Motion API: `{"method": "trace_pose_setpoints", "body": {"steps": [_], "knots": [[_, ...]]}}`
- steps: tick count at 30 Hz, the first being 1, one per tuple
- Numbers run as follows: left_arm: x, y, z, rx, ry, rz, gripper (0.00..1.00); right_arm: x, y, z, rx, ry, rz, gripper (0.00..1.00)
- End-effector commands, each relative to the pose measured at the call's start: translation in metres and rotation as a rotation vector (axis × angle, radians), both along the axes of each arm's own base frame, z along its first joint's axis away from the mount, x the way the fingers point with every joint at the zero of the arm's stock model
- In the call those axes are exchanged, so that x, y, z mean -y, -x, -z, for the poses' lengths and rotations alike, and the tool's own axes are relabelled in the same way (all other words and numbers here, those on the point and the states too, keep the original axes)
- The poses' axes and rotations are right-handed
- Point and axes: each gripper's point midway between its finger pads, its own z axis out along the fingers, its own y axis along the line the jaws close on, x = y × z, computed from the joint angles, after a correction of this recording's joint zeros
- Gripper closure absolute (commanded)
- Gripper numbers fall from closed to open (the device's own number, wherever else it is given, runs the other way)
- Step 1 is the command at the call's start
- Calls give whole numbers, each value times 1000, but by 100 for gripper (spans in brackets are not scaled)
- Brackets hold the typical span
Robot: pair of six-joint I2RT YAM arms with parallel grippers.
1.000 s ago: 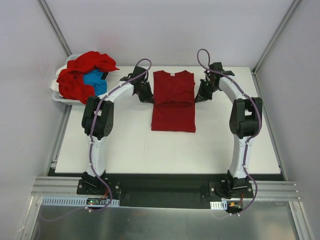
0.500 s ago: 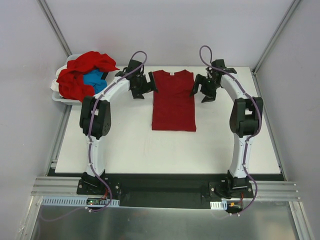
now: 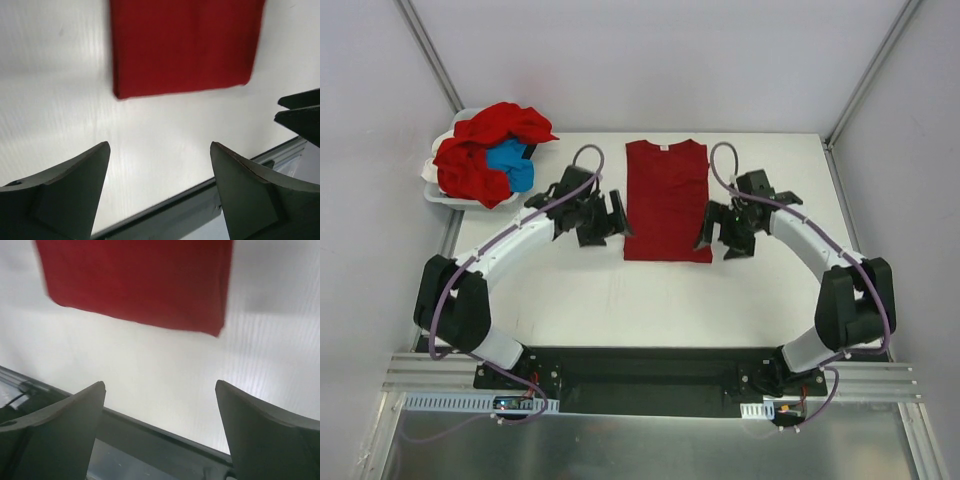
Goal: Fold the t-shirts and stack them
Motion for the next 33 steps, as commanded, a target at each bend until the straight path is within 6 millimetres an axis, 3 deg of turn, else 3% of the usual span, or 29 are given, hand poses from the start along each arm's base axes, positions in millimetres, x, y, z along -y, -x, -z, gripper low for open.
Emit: {"method": "trace_pose_setpoints", "body": {"steps": [1,6,10,13,18,24,33], "knots": [[-8,37,38,-121,52,-58,24,29,35,29,-45,121,64,7],[-1,38,56,-152,84,-53,27,31,32,47,-50,139,86,16],[11,21,61,-150,103,-24,29,23,12,56,-41,123,86,22],[15,14,78,-189,93,-28,30,18,0,64,-53,120,84,25],[8,8,101,-221,50,-75,33,21,-7,74,-73,143,93,28],[2,-3,113,-232,39,-81,41,25,-12,87,-104,146,110,36],[0,-3,126,-246,9,-80,49,25,-8,101,-132,151,103,45]]}}
